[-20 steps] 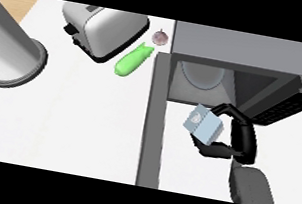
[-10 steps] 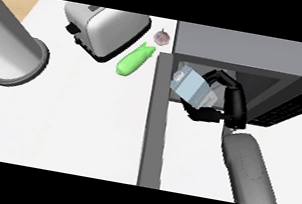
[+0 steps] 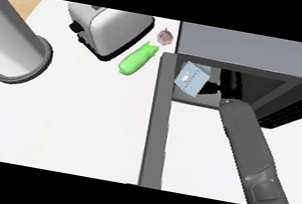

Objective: Pick up the milk, place it into the microwave and close the microwave

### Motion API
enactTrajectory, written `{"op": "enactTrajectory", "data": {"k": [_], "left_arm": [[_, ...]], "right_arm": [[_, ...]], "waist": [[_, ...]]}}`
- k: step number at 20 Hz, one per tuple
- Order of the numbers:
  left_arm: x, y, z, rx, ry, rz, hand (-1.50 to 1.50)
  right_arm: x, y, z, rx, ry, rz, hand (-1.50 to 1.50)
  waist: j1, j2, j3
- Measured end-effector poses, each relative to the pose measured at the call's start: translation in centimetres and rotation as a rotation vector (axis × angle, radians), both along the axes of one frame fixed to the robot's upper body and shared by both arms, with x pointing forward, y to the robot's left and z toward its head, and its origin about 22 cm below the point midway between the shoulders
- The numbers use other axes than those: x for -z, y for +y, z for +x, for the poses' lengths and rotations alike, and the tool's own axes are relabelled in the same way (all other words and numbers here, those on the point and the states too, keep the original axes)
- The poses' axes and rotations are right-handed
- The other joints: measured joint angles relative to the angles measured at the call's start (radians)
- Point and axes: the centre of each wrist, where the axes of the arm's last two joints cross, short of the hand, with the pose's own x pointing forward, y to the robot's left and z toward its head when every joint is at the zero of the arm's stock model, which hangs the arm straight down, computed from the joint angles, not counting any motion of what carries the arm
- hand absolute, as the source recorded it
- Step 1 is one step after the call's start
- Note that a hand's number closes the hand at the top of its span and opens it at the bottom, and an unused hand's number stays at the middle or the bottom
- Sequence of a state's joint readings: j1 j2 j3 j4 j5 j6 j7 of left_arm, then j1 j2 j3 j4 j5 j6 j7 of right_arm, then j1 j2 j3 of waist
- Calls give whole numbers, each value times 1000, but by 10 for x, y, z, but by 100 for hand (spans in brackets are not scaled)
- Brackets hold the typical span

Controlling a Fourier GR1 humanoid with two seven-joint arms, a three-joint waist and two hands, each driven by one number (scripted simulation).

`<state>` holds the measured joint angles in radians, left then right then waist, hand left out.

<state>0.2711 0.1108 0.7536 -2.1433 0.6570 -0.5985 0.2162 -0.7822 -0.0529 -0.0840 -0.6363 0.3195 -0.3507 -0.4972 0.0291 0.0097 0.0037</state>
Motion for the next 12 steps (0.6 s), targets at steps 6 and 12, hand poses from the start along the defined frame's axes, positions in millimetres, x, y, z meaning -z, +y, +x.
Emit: {"op": "enactTrajectory", "data": {"k": [6,12], "left_arm": [[4,2,6,27,-10,-3,-150],[3,3,14,40,-14,-1,-150]], "right_arm": [[-6,-8,19,77,-11,-67,150],[-11,-18,28,185,-59,-131,150]], "waist": [[27,11,0],[49,25,4]]}}
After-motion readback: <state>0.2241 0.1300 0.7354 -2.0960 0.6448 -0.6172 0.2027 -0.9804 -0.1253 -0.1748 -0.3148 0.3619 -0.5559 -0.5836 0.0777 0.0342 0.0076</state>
